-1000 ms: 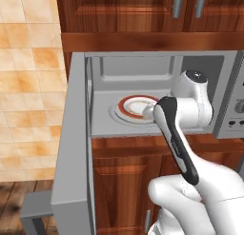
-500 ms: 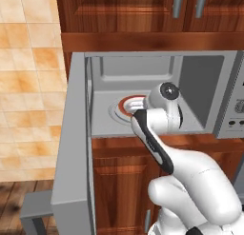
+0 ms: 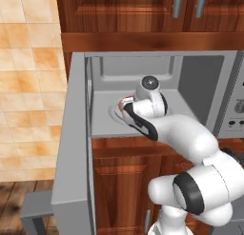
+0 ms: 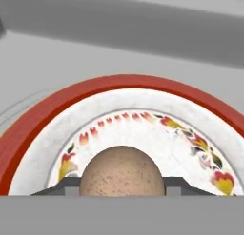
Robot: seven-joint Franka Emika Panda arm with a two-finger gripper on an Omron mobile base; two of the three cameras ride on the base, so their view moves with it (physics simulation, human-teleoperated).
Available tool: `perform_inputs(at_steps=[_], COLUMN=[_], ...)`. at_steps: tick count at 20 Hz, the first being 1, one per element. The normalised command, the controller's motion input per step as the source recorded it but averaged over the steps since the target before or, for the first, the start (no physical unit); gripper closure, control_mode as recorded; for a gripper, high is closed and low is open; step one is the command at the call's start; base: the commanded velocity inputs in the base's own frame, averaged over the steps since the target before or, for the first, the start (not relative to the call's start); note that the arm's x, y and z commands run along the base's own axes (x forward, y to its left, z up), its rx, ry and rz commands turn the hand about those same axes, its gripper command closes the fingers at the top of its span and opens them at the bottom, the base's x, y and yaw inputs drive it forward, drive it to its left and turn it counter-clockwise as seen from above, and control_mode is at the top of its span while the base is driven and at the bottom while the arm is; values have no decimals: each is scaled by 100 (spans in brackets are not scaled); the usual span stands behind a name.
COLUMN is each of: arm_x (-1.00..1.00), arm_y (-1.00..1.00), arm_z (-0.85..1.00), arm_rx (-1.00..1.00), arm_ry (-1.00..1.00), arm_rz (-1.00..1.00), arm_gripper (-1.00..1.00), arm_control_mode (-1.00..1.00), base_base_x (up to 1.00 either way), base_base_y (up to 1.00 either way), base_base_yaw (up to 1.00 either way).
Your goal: Pick the egg from the counter and place it in the microwave.
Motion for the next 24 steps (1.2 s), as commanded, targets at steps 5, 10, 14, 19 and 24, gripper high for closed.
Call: perform_inputs(at_steps=[5,10,14,19,24], arm_x=[35,19,0,-3,-9], arm_y=[0,-2,0,0,-1], arm_z=[-50,-47,-62,-50,-26], arm_rx=[-1,0,0,0,0], arm_ry=[18,10,14,7,1], arm_rz=[0,0,0,0,0], arm_gripper=[100,100,-100,-100,-100], arm_control_mode=[-100,-100,-100,-100,-100], base_base_x=[0,0,0,0,0], base_base_y=[0,0,0,0,0], base_base_yaw=[0,0,0,0,0])
